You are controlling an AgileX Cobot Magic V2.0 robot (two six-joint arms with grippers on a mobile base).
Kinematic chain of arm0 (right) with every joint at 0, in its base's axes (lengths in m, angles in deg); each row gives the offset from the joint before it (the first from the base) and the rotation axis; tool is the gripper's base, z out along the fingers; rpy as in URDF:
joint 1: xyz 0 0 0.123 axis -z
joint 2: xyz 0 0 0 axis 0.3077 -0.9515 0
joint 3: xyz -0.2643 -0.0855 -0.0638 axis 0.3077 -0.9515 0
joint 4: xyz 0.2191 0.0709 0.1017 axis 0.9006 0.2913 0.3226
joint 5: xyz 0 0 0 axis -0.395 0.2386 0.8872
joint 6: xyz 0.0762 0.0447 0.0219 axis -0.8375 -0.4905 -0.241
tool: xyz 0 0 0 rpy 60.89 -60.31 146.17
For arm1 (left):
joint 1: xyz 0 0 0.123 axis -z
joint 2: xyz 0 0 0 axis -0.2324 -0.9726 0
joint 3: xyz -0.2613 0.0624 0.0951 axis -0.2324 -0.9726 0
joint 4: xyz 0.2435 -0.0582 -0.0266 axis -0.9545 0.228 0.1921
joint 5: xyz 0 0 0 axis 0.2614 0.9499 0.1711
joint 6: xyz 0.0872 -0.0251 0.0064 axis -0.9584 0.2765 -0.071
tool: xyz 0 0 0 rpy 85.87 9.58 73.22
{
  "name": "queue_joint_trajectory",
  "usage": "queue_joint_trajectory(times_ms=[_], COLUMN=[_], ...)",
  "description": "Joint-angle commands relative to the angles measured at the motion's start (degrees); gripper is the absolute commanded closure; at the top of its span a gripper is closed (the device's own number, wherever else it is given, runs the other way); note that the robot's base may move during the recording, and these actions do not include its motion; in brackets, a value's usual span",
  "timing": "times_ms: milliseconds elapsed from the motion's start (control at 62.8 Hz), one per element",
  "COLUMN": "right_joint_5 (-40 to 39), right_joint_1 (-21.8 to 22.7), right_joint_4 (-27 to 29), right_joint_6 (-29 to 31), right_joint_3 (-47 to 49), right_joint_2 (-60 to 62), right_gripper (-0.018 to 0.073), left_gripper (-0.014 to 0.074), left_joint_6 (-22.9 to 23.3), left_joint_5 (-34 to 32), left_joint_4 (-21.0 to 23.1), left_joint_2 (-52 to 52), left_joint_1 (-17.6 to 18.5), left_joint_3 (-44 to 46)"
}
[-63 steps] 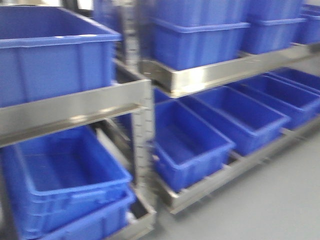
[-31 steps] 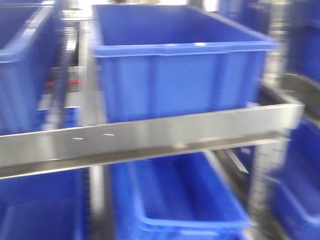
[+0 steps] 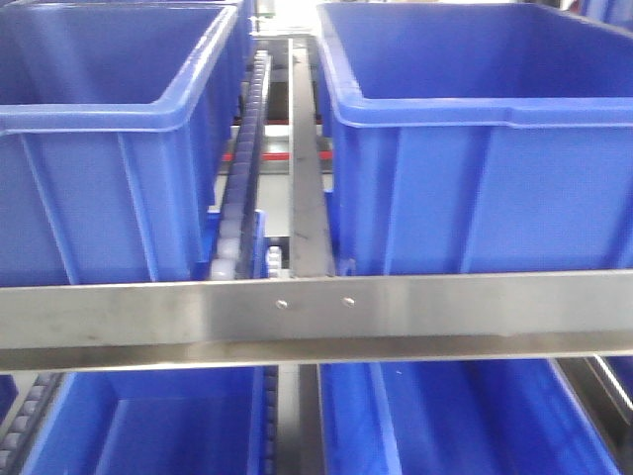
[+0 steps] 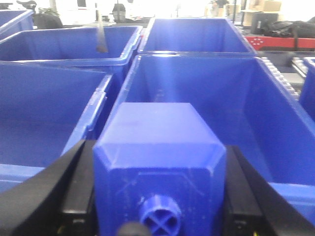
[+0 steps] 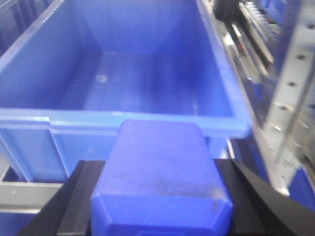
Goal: Pick and sort blue part to right shelf
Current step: 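Drive the base up to the shelf of blue bins, then lower the right-held part into a blue bin and open the right gripper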
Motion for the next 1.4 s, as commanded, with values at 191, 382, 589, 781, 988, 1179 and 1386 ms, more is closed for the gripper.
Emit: queue_joint_trajectory(times_ms=[191,382,589,781,988,1179,1386], right_joint_5=[-5.4,-5.4,-5.4,-5.4,-7.1,-7.6,-7.4], right_joint_1=[0.2,0.2,0.2,0.2,0.2,0.2,0.2], right_joint_4=[-0.1,-0.1,-0.1,-0.1,-0.1,-0.1,-0.1], right_joint_6=[0.2,0.2,0.2,0.2,0.2,0.2,0.2], right_joint_3=[1.7,1.7,1.7,1.7,1.7,1.7,1.7], right_joint_2=[-0.3,-0.3,-0.3,-0.3,-0.3,-0.3,-0.3], right_gripper=[0.0129,0.0129,0.0129,0.0129,0.0129,0.0129,0.0129], left_gripper=[0.0262,0.0262,0.0262,0.0262,0.0262,0.0262,0.0262], left_joint_6=[-0.1,-0.1,-0.1,-0.1,-0.1,-0.1,-0.1], left_joint_5=[-5.2,-5.2,-5.2,-5.2,-5.2,-5.3,-5.3], left_joint_4=[-0.4,-0.4,-0.4,-0.4,-0.4,-0.4,-0.1], left_joint_2=[-0.5,-0.5,-0.5,-0.5,-0.5,-0.5,-0.5], left_joint_1=[0.0,0.0,0.0,0.0,0.0,0.0,0.0], left_joint_3=[1.7,1.7,1.7,1.7,1.7,1.7,1.7])
